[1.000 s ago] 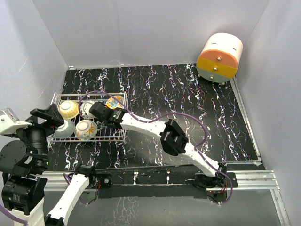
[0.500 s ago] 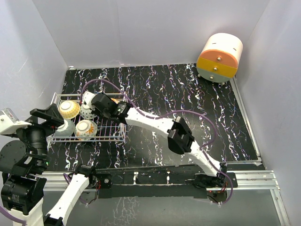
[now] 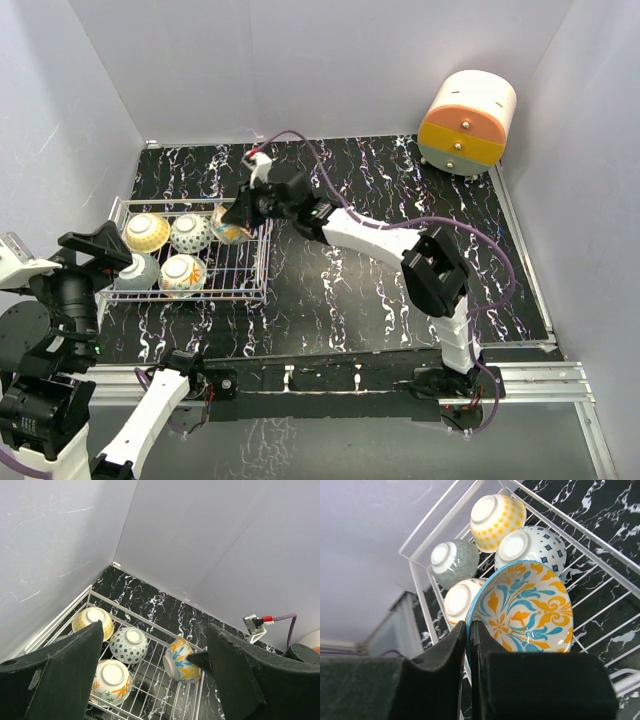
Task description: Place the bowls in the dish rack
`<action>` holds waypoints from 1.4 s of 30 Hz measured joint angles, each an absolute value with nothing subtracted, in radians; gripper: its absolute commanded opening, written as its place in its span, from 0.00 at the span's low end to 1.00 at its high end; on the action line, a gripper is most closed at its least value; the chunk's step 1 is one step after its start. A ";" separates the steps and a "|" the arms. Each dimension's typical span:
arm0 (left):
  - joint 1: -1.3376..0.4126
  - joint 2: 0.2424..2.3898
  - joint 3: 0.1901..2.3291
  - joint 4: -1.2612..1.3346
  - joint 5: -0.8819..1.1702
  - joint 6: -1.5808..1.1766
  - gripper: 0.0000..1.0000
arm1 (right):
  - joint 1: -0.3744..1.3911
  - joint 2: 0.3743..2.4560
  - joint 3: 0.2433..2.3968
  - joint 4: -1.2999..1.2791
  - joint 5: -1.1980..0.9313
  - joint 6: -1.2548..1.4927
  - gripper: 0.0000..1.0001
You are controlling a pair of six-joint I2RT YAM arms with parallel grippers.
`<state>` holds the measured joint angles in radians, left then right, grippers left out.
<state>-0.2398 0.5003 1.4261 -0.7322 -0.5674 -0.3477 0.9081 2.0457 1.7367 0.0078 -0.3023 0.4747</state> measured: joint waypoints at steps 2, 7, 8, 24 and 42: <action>-0.240 0.503 1.436 -0.734 -0.569 -0.347 0.82 | 0.860 2.049 1.683 0.111 -0.390 0.596 0.08; -0.240 0.511 1.448 -0.736 -0.570 -0.347 0.82 | 0.810 2.112 1.652 0.282 -0.519 0.820 0.08; -0.240 0.512 1.448 -0.737 -0.571 -0.347 0.82 | 0.812 2.123 1.652 0.313 -0.539 0.853 0.08; -0.240 0.534 1.448 -0.738 -0.587 -0.332 0.82 | 0.853 2.219 1.606 0.506 -0.653 1.159 0.08; -0.240 0.534 1.448 -0.738 -0.596 -0.332 0.82 | 0.853 2.224 1.599 0.478 -0.569 1.223 0.14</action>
